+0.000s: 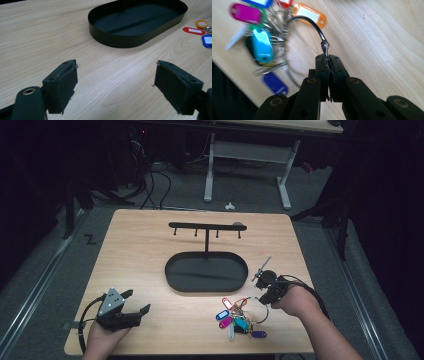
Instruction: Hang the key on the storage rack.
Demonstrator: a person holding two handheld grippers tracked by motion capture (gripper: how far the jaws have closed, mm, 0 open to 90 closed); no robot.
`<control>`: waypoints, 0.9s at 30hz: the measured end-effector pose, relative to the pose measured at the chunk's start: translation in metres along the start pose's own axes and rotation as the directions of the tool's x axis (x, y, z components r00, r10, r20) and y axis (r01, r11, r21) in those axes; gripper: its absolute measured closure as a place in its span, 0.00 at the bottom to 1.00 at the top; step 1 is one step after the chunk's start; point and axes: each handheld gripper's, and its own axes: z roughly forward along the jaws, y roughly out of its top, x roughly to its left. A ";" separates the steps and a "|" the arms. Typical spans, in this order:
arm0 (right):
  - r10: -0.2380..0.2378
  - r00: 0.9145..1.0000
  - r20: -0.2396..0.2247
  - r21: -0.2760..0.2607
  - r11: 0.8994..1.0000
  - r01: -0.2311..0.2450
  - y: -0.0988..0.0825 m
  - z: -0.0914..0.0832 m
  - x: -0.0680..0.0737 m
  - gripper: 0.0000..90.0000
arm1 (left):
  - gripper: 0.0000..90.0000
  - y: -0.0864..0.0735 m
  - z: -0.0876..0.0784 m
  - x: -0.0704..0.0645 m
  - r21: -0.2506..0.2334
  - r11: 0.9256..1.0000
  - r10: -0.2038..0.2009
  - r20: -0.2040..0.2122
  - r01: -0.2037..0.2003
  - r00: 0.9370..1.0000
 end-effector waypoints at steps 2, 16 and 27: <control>-0.005 1.000 0.004 -0.002 1.000 0.005 0.000 -0.008 0.002 0.97 | 0.21 0.000 0.000 -0.001 0.002 1.000 0.002 0.004 -0.002 1.000; 0.007 1.000 0.029 0.022 1.000 -0.008 0.010 -0.065 0.002 0.97 | 0.21 0.000 -0.001 0.001 -0.002 1.000 0.003 0.007 -0.003 1.000; 0.026 0.997 0.078 -0.011 1.000 -0.025 0.022 -0.109 -0.006 0.97 | 0.22 0.000 -0.001 0.002 -0.007 1.000 0.000 0.008 0.001 1.000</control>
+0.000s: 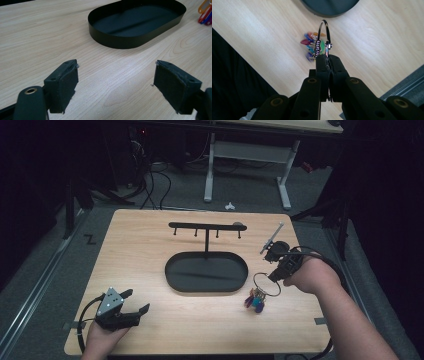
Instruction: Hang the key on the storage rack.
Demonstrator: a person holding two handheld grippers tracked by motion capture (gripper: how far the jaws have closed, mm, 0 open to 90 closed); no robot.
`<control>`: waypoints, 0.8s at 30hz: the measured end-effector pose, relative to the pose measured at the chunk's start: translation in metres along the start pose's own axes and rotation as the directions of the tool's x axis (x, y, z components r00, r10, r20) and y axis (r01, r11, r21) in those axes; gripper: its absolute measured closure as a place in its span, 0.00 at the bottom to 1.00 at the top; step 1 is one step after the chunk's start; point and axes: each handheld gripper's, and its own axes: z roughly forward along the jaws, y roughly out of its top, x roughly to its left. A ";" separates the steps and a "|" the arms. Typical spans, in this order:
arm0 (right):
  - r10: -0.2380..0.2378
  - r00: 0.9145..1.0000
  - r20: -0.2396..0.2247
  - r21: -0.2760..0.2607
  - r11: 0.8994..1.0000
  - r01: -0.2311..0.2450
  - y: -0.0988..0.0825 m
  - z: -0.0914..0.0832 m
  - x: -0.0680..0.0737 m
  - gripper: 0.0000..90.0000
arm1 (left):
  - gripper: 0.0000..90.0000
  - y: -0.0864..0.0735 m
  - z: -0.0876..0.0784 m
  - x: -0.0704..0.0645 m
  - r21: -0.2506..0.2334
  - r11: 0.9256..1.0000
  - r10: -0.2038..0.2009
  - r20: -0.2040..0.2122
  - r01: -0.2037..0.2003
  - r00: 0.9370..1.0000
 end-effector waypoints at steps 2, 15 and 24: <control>0.005 1.000 0.012 -0.005 1.000 -0.005 0.002 -0.005 -0.002 0.97 | 0.22 0.000 0.000 0.000 -0.001 1.000 0.000 0.000 0.000 1.000; 0.004 0.998 0.061 -0.022 1.000 -0.003 0.021 -0.030 -0.008 0.97 | 0.22 0.000 0.000 -0.001 0.002 1.000 0.003 0.004 -0.003 1.000; 0.010 0.999 0.052 -0.060 0.998 -0.007 0.036 -0.036 -0.011 0.98 | 0.23 0.000 -0.001 -0.001 -0.002 1.000 0.001 0.011 -0.001 1.000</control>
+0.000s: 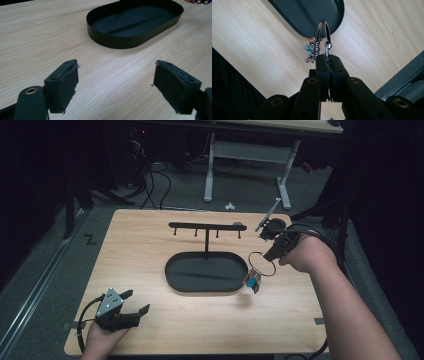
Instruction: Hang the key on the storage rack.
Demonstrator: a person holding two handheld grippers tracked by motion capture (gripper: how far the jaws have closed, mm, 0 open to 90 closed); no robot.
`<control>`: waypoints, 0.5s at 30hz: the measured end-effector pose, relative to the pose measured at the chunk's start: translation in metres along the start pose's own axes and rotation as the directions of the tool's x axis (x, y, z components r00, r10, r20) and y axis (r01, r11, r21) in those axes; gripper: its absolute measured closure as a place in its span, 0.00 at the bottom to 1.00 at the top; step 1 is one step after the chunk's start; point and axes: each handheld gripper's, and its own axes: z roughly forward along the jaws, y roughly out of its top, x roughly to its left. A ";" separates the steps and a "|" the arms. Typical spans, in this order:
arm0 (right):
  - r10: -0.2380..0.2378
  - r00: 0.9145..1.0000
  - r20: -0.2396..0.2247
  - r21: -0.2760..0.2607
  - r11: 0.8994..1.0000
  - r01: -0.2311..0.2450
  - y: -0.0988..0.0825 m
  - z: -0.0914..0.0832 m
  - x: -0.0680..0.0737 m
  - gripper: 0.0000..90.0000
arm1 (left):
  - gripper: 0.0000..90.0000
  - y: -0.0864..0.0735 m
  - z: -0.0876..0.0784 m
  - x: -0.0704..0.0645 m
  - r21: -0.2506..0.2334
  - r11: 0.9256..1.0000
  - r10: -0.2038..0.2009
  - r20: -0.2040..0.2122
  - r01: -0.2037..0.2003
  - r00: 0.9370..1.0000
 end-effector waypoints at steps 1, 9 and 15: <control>0.002 1.000 -0.003 0.000 1.000 -0.002 0.001 0.000 0.000 0.98 | 0.23 0.000 0.000 0.000 0.002 1.000 0.003 0.000 -0.003 1.000; -0.005 1.000 -0.009 -0.018 1.000 0.005 0.014 0.001 -0.005 0.97 | 0.23 0.000 0.002 0.000 0.007 1.000 0.010 0.003 -0.010 1.000; -0.023 1.000 -0.008 -0.019 1.000 0.022 0.028 0.000 -0.004 0.97 | 0.23 -0.001 0.000 0.000 0.000 1.000 0.010 -0.009 -0.010 1.000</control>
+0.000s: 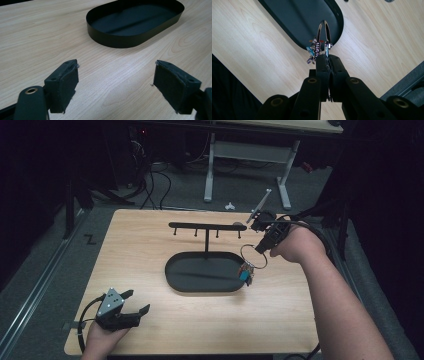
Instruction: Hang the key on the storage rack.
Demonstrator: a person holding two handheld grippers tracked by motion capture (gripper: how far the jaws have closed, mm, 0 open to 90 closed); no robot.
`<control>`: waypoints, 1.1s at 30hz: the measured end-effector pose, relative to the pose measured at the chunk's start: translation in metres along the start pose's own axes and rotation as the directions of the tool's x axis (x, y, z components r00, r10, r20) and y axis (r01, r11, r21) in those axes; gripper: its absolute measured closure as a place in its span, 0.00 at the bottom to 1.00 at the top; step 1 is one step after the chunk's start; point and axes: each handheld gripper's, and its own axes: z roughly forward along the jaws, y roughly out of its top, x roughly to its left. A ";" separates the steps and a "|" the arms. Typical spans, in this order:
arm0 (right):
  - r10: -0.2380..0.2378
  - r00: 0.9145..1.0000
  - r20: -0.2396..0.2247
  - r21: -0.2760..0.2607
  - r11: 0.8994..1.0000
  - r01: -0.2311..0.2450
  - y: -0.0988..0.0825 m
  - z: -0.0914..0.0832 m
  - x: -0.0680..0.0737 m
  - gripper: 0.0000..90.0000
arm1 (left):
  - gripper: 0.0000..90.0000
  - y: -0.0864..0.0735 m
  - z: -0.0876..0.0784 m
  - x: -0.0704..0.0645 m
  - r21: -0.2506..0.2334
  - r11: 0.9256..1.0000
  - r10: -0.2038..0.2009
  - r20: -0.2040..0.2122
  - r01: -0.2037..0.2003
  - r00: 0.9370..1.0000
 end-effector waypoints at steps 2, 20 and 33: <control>-0.004 1.000 -0.002 -0.006 1.000 0.004 0.004 -0.001 0.000 0.98 | 0.23 -0.001 -0.002 0.001 -0.006 1.000 -0.005 -0.002 0.005 1.000; 0.003 0.999 -0.032 -0.028 1.000 -0.003 0.036 0.016 -0.025 0.98 | 0.23 -0.015 -0.024 0.009 -0.009 0.998 -0.055 -0.065 0.055 0.996; 0.065 0.997 -0.043 -0.019 0.998 -0.066 0.037 0.029 -0.043 0.98 | 0.23 -0.014 -0.022 0.007 -0.004 0.999 -0.044 -0.057 0.043 0.997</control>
